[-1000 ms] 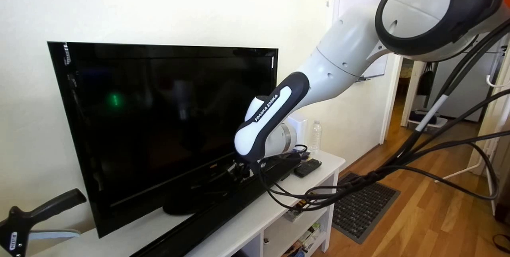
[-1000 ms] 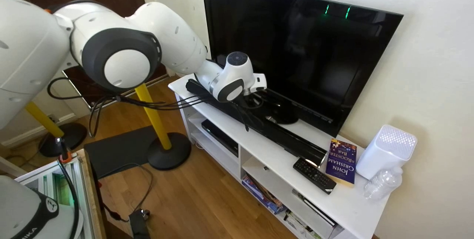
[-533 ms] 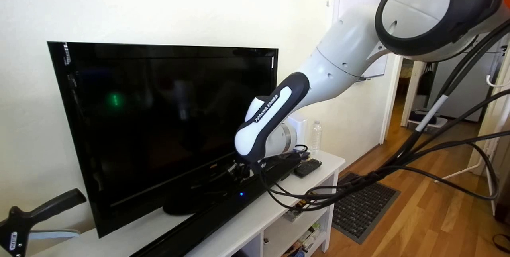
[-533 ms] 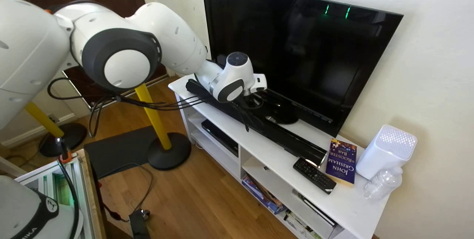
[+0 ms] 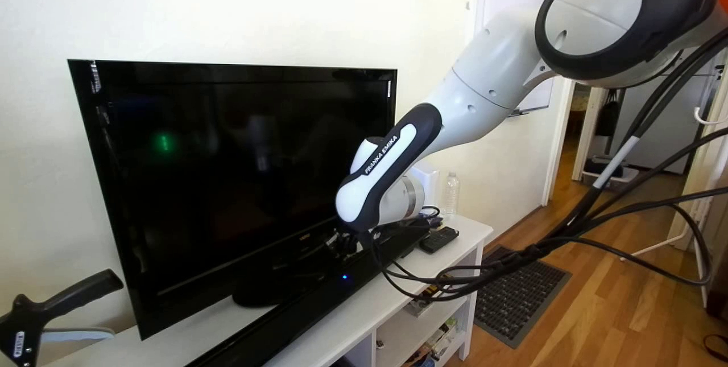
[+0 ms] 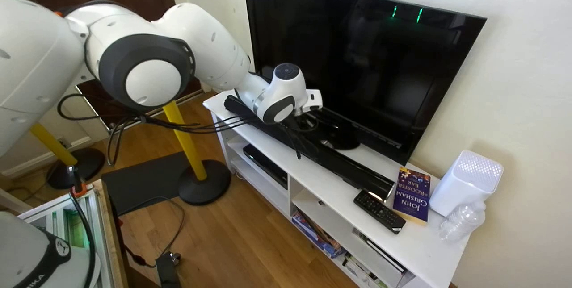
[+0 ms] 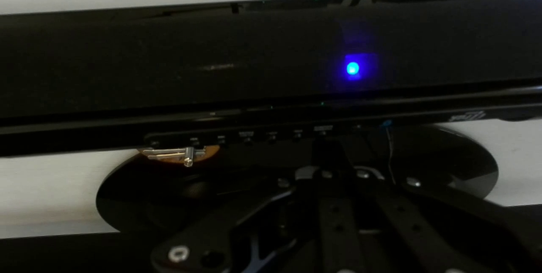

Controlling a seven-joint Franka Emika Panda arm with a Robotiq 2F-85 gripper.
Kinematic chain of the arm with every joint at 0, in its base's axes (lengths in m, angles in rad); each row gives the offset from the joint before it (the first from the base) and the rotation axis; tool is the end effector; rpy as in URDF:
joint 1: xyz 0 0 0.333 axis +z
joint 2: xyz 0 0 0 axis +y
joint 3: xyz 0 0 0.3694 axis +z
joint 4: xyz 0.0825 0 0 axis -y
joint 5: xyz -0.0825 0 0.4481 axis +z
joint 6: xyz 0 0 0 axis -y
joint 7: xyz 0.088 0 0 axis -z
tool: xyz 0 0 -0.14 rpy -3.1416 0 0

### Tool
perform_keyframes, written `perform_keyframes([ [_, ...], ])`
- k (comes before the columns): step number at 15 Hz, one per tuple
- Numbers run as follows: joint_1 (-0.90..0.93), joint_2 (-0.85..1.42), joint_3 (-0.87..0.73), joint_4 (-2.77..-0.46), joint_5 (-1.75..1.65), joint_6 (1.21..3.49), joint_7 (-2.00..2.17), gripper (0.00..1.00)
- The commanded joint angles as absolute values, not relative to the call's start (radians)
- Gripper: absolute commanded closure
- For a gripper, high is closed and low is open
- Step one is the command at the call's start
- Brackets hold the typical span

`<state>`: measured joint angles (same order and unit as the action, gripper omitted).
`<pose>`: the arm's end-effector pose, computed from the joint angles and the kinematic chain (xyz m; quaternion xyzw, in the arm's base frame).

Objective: Turn off the home theatre

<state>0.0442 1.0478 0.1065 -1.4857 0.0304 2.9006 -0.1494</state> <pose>0.8116 0.1060 0.0295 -0.9768 -0.0988 -0.1842 0.0468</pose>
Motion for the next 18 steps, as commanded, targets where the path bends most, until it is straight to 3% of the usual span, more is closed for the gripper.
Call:
perform_keyframes([
  [1, 0.045, 1.065, 0.105, -1.46, 0.008, 2.895, -0.137, 1.0],
  [18, 0.023, 1.071, 0.129, -1.472, 0.024, 2.852, -0.134, 1.0],
])
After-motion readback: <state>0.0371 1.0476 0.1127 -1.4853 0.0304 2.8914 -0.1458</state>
